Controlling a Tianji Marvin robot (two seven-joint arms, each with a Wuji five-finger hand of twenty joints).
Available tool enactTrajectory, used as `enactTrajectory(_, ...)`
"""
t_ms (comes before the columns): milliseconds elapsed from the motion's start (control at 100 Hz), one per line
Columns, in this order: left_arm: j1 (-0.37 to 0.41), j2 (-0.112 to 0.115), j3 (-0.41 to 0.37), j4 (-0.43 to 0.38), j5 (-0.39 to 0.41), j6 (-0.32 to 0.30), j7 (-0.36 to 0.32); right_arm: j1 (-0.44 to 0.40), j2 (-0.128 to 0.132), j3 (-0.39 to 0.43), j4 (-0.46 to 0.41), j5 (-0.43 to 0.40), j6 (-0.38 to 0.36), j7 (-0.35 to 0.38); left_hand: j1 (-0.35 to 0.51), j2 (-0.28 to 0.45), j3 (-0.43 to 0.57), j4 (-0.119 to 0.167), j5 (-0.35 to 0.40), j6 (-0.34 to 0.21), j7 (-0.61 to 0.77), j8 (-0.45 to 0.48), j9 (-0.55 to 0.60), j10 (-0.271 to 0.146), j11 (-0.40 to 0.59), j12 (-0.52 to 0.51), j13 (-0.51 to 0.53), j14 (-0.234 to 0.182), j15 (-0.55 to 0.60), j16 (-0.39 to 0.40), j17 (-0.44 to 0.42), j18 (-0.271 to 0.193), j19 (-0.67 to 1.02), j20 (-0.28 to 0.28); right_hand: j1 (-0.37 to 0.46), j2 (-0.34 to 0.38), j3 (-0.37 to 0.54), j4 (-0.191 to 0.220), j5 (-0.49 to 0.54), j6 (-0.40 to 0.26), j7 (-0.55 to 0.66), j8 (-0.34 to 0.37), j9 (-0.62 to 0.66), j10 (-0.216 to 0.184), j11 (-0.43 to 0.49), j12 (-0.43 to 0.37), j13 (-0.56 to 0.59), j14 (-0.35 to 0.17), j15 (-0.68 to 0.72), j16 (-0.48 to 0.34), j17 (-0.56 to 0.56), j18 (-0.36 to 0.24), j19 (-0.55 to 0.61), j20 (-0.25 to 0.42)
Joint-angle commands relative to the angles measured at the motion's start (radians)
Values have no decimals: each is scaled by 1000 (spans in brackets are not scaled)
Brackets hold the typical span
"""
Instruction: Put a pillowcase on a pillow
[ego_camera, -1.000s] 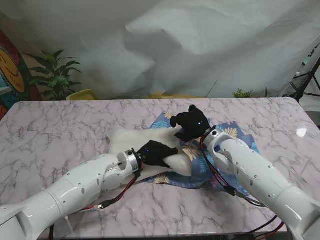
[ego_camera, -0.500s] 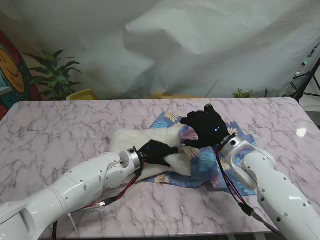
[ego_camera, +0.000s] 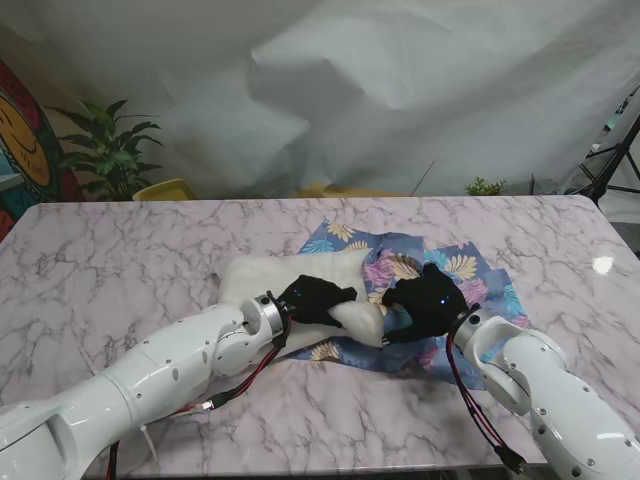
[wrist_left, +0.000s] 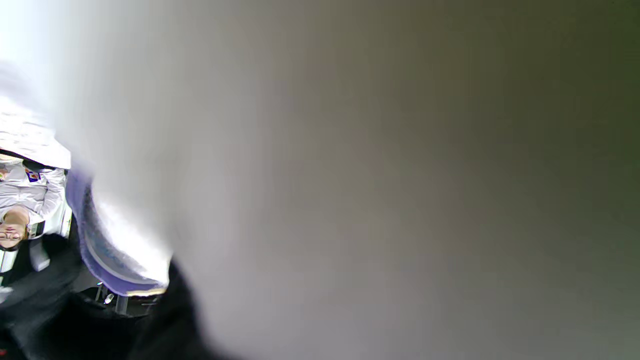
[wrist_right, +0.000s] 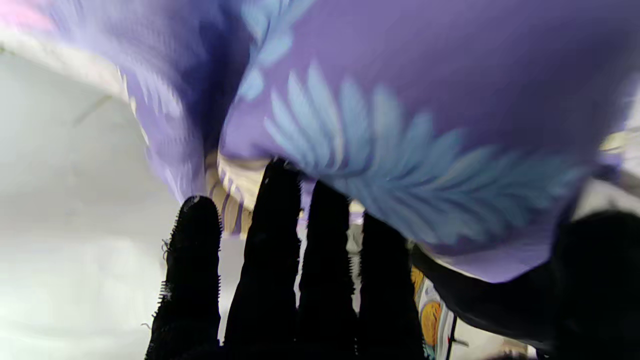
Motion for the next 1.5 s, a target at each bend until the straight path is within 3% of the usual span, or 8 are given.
enactTrajectory(0, 1, -6, -4, 7, 3, 7, -7, 50, -6, -51, 91, -11, 33, -114, 127, 110, 65, 72, 3, -65, 41, 4, 61, -15, 47, -10, 16, -24, -17, -18, -4, -111, 18, 11, 199, -46, -29, 12, 139, -188, 207, 46, 166, -90, 97, 64, 162, -67, 112, 68, 67, 1, 53, 30)
enactTrajectory(30, 2, -5, -4, 6, 7, 7, -2, 69, -8, -73, 119, 1, 42, -153, 126, 110, 65, 72, 3, -65, 41, 4, 63, -15, 45, -11, 17, -24, -19, -19, -4, -111, 18, 11, 180, -132, 229, -102, 163, -295, 369, -86, 253, -119, 116, 82, 233, -88, 155, 103, 97, -9, 77, 36)
enactTrajectory(60, 4, -2, -6, 1, 9, 9, -6, 85, -13, -93, 147, 25, 48, -192, 126, 108, 64, 73, 3, -65, 40, 4, 64, -14, 44, -13, 18, -24, -19, -20, -4, -111, 18, 10, 150, -195, 449, -136, 198, -355, 448, -130, 314, -132, 128, 93, 282, -95, 186, 125, 121, -15, 99, 44)
enactTrajectory(140, 6, 3, -9, -7, 13, 9, -12, 118, -26, -129, 195, 78, 52, -269, 127, 107, 64, 74, 3, -65, 40, 5, 66, -13, 43, -14, 20, -24, -19, -20, -4, -111, 18, 10, 150, -210, 581, -144, 271, -406, 495, -142, 401, -135, 139, 106, 359, -93, 232, 154, 162, -15, 130, 55)
enactTrajectory(530, 24, 23, -49, -71, 24, 76, -55, 71, -48, -108, 67, 102, 59, -288, 133, 107, 66, 75, 11, -65, 34, 0, 70, -7, 52, -12, 26, -24, -4, -15, 6, -112, 27, 9, 182, -88, 500, -139, 266, -334, 471, -145, 459, -89, 115, 105, 435, -79, 291, 185, 248, -32, 189, 57)
enactTrajectory(1270, 87, -7, -104, -210, -22, 227, -54, 218, -86, -324, 159, 189, 95, -397, 129, 125, 55, 75, 17, -24, 14, 3, 88, -6, 67, -7, 63, -38, 18, -19, 59, -122, 55, -7, 281, -125, 555, -138, 267, -235, 529, -24, 503, 9, 345, 263, 447, -303, 956, 358, 463, -199, 258, 25)
enactTrajectory(1410, 82, 7, -90, -220, -41, 244, -146, 217, -84, -318, 162, 189, 101, -385, 90, 127, 35, 86, -2, -30, -42, -31, 45, -28, 12, -30, 7, -24, -46, -37, 3, -124, 2, -28, 281, -127, 556, -137, 269, -235, 532, -27, 506, 6, 347, 263, 447, -308, 961, 361, 470, -204, 254, 24)
enactTrajectory(1490, 72, 18, -79, -211, -30, 240, -166, 217, -84, -308, 170, 197, 104, -370, -69, 123, 30, 79, -69, -1, -138, -59, -66, -21, -100, -78, -104, 7, -187, -62, -91, -108, -131, -40, 282, -126, 556, -137, 269, -234, 533, -28, 506, 7, 347, 263, 446, -308, 962, 361, 470, -203, 253, 24)
